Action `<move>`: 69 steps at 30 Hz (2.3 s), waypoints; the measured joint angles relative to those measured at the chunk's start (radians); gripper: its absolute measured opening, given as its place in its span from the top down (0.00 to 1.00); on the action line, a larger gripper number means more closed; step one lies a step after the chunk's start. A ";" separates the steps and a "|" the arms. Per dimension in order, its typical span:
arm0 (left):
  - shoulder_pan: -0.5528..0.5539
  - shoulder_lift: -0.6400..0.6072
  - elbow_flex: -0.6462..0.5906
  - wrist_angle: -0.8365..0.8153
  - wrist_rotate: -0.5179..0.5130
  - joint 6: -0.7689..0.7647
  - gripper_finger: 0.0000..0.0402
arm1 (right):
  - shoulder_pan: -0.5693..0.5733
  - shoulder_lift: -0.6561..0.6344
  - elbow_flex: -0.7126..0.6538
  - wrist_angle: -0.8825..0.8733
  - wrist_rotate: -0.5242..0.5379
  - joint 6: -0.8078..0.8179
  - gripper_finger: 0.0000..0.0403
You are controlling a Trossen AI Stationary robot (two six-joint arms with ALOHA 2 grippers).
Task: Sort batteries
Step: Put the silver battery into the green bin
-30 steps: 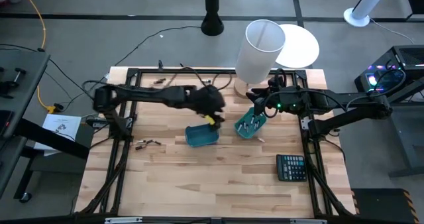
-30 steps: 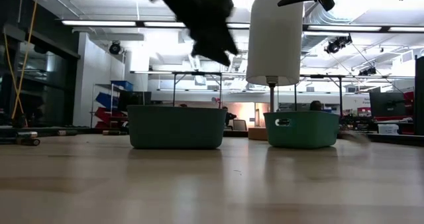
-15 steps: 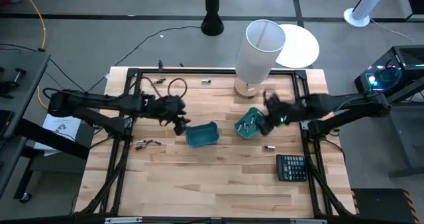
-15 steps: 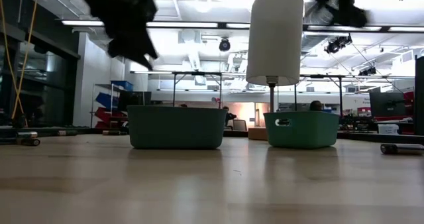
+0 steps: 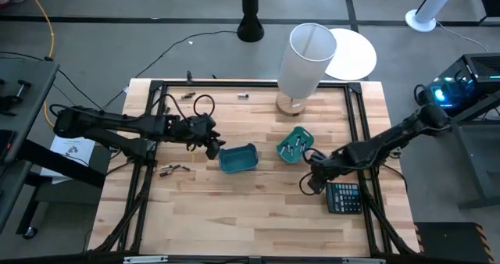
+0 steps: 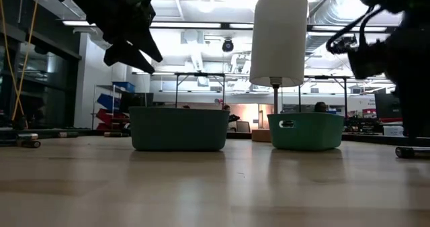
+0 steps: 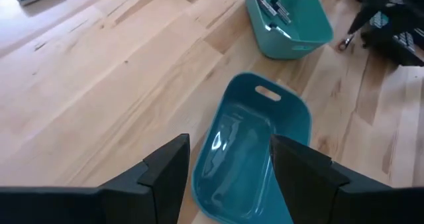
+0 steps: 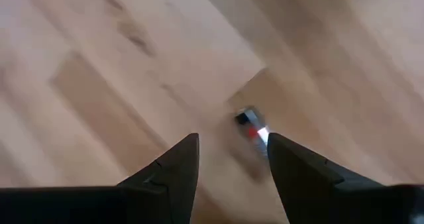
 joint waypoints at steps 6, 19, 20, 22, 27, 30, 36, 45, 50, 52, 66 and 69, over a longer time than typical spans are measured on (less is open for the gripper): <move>0.000 0.000 0.000 0.000 0.000 0.000 0.50 | 0.008 0.135 0.007 -0.013 -0.001 -0.142 0.61; 0.000 -0.029 0.042 -0.004 0.013 0.026 0.50 | -0.014 0.203 0.108 -0.130 0.137 -0.286 0.95; 0.001 -0.038 0.056 -0.010 0.012 0.041 0.50 | -0.024 0.183 0.138 -0.151 0.162 -0.297 0.95; 0.002 -0.063 0.079 -0.014 0.001 0.074 0.50 | -0.035 0.142 0.206 -0.169 0.240 -0.303 0.91; 0.002 -0.136 0.116 -0.021 -0.063 0.132 0.50 | -0.116 0.110 0.302 -0.169 0.440 -0.315 0.90; 0.002 -0.172 0.116 -0.057 -0.081 0.132 0.50 | -0.194 0.119 0.286 -0.111 0.391 -0.355 0.89; -0.005 -0.219 0.116 -0.198 -0.074 0.075 0.50 | -0.316 0.126 0.240 -0.009 0.313 -0.373 0.78; -0.062 -0.233 0.115 -0.367 -0.067 0.038 0.50 | -0.370 0.123 0.273 -0.009 0.230 -0.481 0.56; -0.117 -0.229 0.110 -0.517 -0.015 0.005 0.50 | -0.359 0.122 0.326 -0.007 0.194 -0.527 0.53; -0.141 -0.222 0.090 -0.595 0.026 -0.021 0.50 | -0.350 0.122 0.345 -0.008 0.183 -0.546 0.53; -0.103 0.043 -0.095 -0.791 0.238 -0.282 0.51 | -0.344 0.122 0.371 0.029 0.177 -0.520 0.53; -0.060 0.143 -0.101 -0.803 0.292 -0.205 0.53 | -0.344 0.121 0.371 0.066 0.177 -0.520 0.53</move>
